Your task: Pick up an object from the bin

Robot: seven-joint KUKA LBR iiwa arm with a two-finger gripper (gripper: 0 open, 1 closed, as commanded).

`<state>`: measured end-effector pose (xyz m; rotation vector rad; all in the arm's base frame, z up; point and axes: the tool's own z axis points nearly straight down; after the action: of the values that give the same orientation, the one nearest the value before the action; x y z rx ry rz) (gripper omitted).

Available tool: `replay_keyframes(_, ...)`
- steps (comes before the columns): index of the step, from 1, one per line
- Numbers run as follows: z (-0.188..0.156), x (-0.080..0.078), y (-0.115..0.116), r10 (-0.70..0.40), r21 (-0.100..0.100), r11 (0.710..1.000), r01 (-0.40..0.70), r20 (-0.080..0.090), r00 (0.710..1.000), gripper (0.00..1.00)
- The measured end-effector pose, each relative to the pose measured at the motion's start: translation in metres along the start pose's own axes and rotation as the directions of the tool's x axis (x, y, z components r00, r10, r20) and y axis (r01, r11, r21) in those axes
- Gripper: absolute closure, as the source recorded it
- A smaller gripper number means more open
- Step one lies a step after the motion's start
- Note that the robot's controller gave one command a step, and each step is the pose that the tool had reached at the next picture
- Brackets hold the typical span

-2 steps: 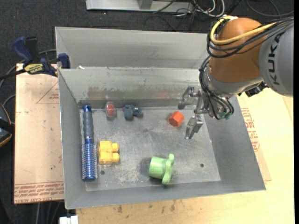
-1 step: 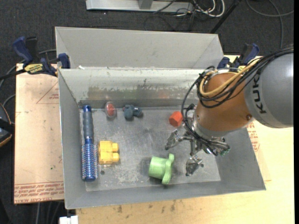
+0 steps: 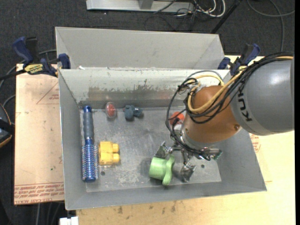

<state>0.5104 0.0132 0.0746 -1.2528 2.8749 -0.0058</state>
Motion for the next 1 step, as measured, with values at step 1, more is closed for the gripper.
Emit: replay_keyframes(1, -0.002, -0.0018, -0.001, 0.0, 0.004, 1.0, 0.0, 0.006, 1.0, 1.0)
